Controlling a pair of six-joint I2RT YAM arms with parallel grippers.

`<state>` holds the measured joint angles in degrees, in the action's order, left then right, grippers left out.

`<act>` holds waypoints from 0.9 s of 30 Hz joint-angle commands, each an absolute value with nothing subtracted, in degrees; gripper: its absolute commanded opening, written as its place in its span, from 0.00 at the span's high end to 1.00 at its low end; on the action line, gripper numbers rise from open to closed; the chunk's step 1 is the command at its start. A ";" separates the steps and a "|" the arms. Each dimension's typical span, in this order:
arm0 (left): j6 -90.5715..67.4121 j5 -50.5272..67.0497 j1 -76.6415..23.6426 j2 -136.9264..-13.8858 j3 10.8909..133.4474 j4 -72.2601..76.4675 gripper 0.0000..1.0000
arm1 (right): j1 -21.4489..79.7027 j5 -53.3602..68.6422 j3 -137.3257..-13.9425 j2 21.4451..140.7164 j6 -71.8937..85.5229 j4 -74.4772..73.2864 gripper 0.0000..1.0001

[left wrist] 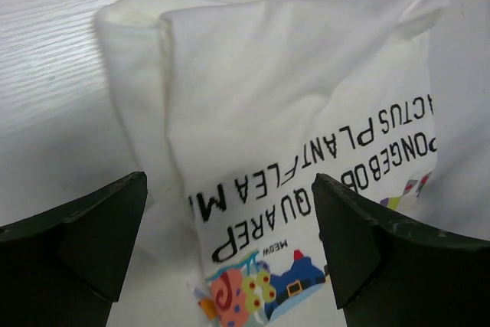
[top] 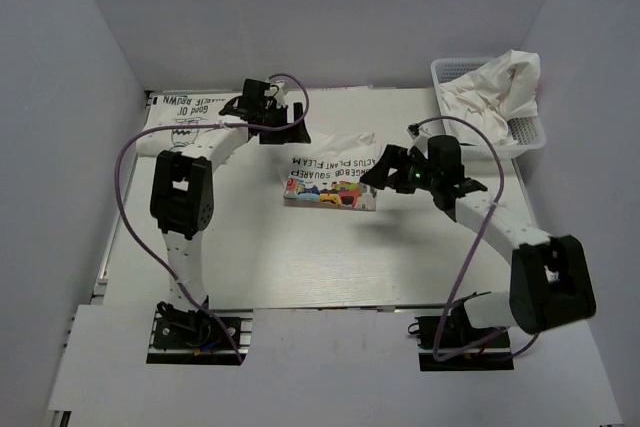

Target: Fold and stack the t-shirts

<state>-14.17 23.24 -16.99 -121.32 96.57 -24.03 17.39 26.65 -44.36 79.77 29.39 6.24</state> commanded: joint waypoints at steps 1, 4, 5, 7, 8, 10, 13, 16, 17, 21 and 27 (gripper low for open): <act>-14.14 10.32 -17.14 -114.17 94.49 -29.95 0.00 | 17.67 20.49 -44.57 74.10 25.84 0.90 0.10; -16.17 8.79 -18.19 -113.56 92.30 -35.60 0.00 | 17.67 19.08 -44.12 71.20 25.14 -1.65 0.10; -16.69 9.66 -18.19 -113.55 89.33 -34.90 0.00 | 17.67 18.64 -43.95 70.58 24.79 -3.24 0.10; -18.27 13.09 -18.19 -113.03 86.41 -32.45 0.00 | 17.67 18.02 -43.16 69.00 24.44 -3.60 0.10; -18.80 14.23 -17.67 -113.03 84.83 -30.43 0.00 | 17.67 16.89 -42.98 68.39 24.17 -4.39 0.10; -18.81 18.27 -17.67 -115.03 84.81 -29.71 0.00 | 17.58 16.17 -42.98 67.85 23.47 -5.79 0.10; -18.81 25.10 -18.19 -116.89 85.34 -26.29 0.00 | 17.49 16.25 -42.54 66.98 22.41 -5.71 0.10; -20.91 25.85 -18.19 -119.79 85.34 -23.29 0.00 | 17.58 17.40 -41.93 66.62 22.32 -5.36 0.10; -20.92 24.80 -18.19 -120.84 87.43 -23.29 0.00 | 17.58 17.32 -41.58 66.53 22.32 -5.36 0.10; -20.30 26.61 -18.19 -126.03 90.35 -23.82 0.00 | 17.40 17.23 -40.78 65.48 22.41 -5.10 0.10; -20.21 30.67 -18.72 -129.20 89.22 -20.40 0.64 | 17.32 15.03 -38.77 64.60 22.50 -4.66 0.10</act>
